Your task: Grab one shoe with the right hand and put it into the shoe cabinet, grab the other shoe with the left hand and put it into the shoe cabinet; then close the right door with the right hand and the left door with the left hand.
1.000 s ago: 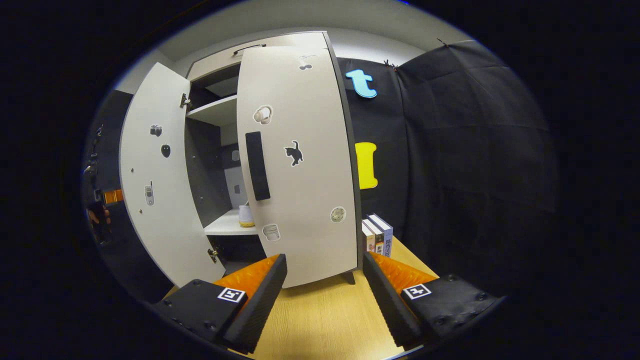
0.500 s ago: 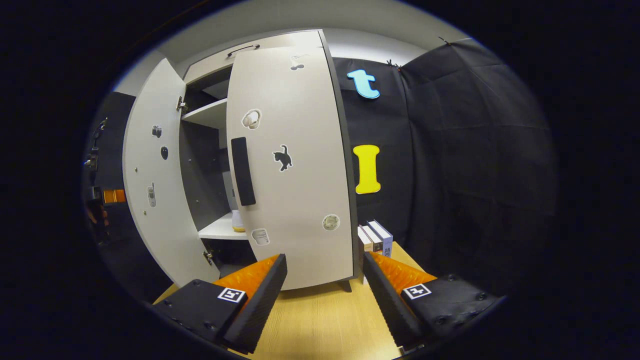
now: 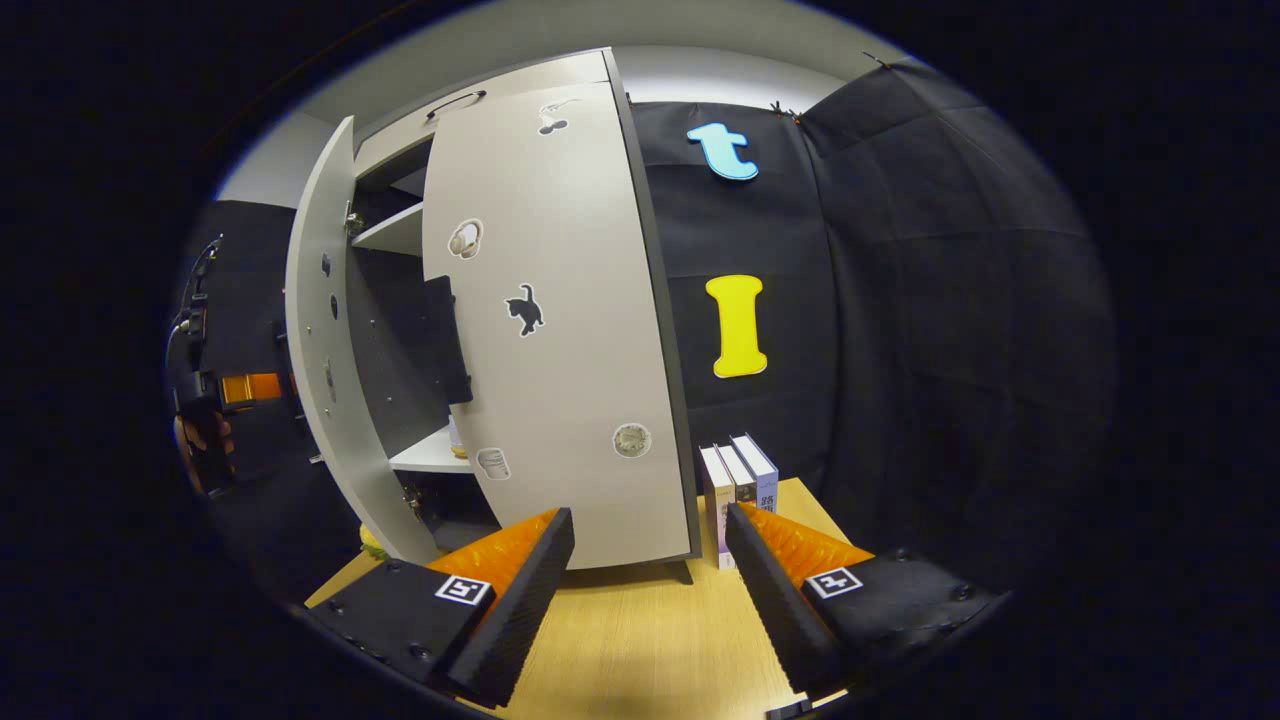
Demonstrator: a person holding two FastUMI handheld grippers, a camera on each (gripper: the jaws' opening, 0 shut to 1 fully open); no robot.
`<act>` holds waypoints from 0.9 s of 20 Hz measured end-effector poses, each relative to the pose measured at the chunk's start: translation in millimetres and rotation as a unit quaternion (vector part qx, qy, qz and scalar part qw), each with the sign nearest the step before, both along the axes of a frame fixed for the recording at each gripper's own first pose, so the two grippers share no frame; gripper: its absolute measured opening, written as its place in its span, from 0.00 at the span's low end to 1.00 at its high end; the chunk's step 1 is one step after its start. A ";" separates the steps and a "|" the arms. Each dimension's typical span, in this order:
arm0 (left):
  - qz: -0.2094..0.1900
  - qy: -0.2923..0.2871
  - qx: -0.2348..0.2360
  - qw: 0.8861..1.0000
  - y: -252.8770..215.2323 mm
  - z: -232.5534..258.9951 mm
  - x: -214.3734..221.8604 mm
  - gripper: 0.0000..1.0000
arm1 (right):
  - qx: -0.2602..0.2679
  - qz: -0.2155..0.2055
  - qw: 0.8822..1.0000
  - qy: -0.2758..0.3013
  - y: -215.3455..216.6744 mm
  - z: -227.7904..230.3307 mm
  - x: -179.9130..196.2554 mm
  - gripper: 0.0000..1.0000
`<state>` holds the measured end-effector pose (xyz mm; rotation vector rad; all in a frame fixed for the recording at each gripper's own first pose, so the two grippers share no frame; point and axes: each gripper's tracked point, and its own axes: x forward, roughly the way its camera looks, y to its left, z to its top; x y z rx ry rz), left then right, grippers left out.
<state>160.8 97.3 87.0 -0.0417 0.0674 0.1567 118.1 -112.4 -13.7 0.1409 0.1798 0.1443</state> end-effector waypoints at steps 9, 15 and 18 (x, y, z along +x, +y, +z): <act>0.061 0.004 0.009 0.998 -62.7 -31.6 -44.9 0.95 | -0.005 0.069 0.998 0.003 -14.6 -13.9 13.5 0.98; 0.072 -0.018 -0.008 0.997 -90.3 -38.2 -90.5 0.95 | -0.005 0.085 0.996 -0.004 -4.0 -7.0 1.2 0.98; 0.068 -0.034 -0.010 0.997 -89.6 -38.5 -112.1 0.95 | -0.006 0.058 0.998 -0.025 4.0 2.8 -10.2 0.98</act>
